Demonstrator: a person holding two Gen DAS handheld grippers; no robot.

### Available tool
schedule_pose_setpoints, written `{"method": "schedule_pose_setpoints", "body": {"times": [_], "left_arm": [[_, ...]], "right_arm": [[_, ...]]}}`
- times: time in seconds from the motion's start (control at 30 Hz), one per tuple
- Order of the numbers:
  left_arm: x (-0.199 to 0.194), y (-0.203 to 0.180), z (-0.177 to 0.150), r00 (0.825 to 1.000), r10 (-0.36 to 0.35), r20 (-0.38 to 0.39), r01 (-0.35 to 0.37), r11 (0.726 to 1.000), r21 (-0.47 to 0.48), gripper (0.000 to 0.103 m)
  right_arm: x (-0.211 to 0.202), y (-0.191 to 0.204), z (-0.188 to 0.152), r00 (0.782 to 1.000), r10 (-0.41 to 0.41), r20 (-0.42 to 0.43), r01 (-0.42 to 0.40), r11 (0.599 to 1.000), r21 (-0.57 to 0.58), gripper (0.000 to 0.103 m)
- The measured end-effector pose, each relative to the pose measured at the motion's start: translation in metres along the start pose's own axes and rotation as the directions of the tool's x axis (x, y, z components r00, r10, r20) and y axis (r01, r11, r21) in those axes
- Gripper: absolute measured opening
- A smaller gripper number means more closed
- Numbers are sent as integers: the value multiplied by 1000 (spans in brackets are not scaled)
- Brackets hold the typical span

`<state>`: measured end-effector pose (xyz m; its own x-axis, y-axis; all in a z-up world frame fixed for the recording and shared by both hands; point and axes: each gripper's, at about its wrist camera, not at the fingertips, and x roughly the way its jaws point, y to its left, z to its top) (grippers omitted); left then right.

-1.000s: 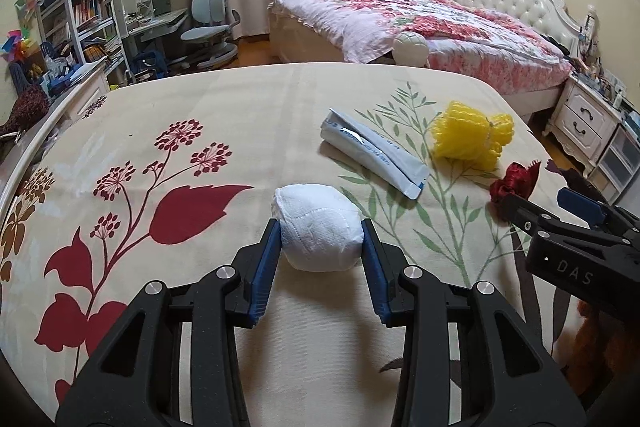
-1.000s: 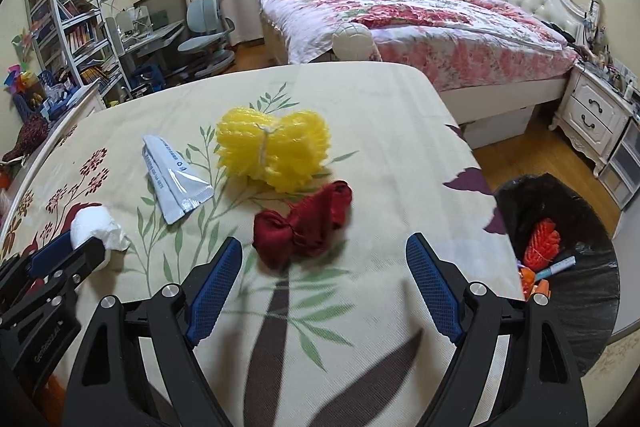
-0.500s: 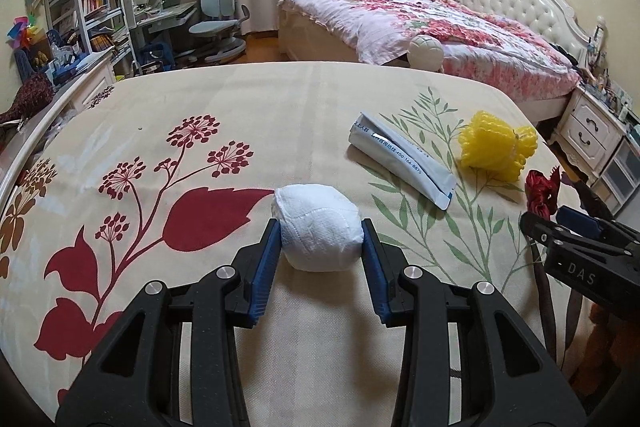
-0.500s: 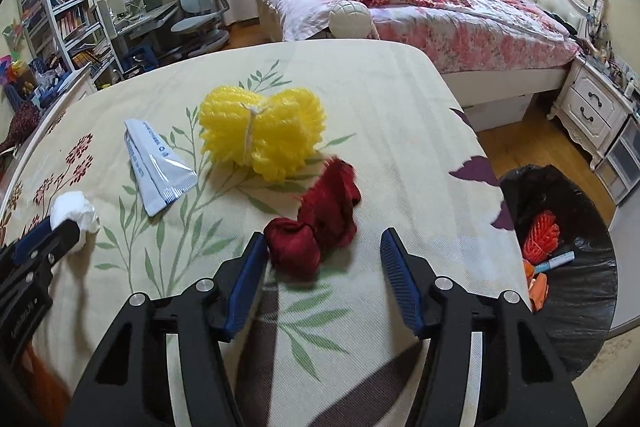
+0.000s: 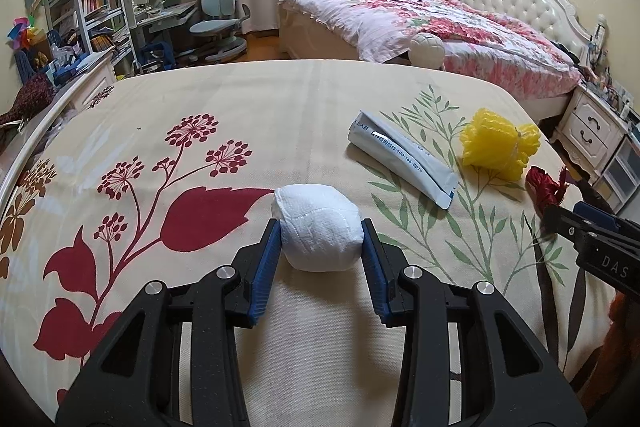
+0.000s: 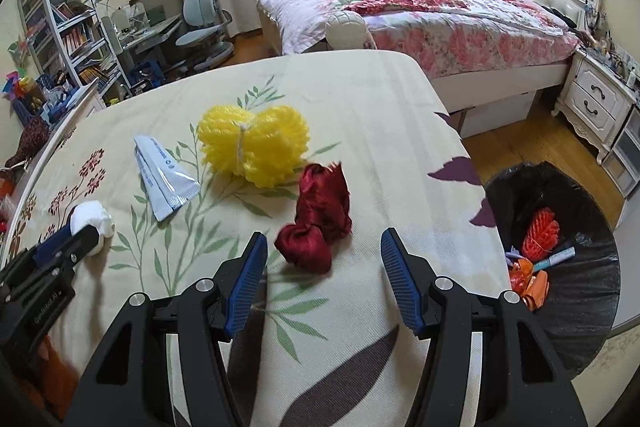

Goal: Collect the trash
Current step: 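Lift the white ball with the left tool while the right tool moves to the dark red cloth, then grasp the dark red cloth with the right tool while the left tool holds the white ball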

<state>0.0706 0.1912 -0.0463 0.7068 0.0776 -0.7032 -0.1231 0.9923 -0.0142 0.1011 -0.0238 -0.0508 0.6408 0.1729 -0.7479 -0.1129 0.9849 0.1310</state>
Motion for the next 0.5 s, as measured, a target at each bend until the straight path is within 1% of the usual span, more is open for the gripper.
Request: {"method": "schedule_pose_setpoints", "body": {"times": [0.1, 0.13, 0.17, 0.2, 0.23, 0.3, 0.5], "left_arm": [[1, 0, 0, 1000, 0, -1, 0, 1000, -2, 39], [1, -1, 0, 1000, -1, -1, 1, 1000, -2, 39], [1, 0, 0, 1000, -1, -1, 1, 1000, -2, 39], [2, 0, 0, 1000, -1, -1, 1, 1000, -3, 39], [1, 1, 0, 1000, -1, -1, 1, 1000, -3, 39], [1, 1, 0, 1000, -1, 0, 1, 1000, -2, 39], [1, 1, -1, 1000, 0, 3, 0, 1000, -2, 39]], "right_arm": [[9, 2, 2, 1000, -4, -9, 4, 1000, 2, 57], [12, 2, 1, 1000, -5, -16, 5, 1000, 0, 54], [15, 2, 0, 1000, -4, -24, 4, 1000, -3, 45], [16, 3, -1, 1000, -8, -24, 8, 1000, -7, 41], [15, 4, -2, 1000, -17, -17, 17, 1000, -15, 40], [13, 4, -3, 1000, -16, -16, 16, 1000, -21, 34], [4, 0, -8, 1000, -9, -6, 9, 1000, -13, 32]]}}
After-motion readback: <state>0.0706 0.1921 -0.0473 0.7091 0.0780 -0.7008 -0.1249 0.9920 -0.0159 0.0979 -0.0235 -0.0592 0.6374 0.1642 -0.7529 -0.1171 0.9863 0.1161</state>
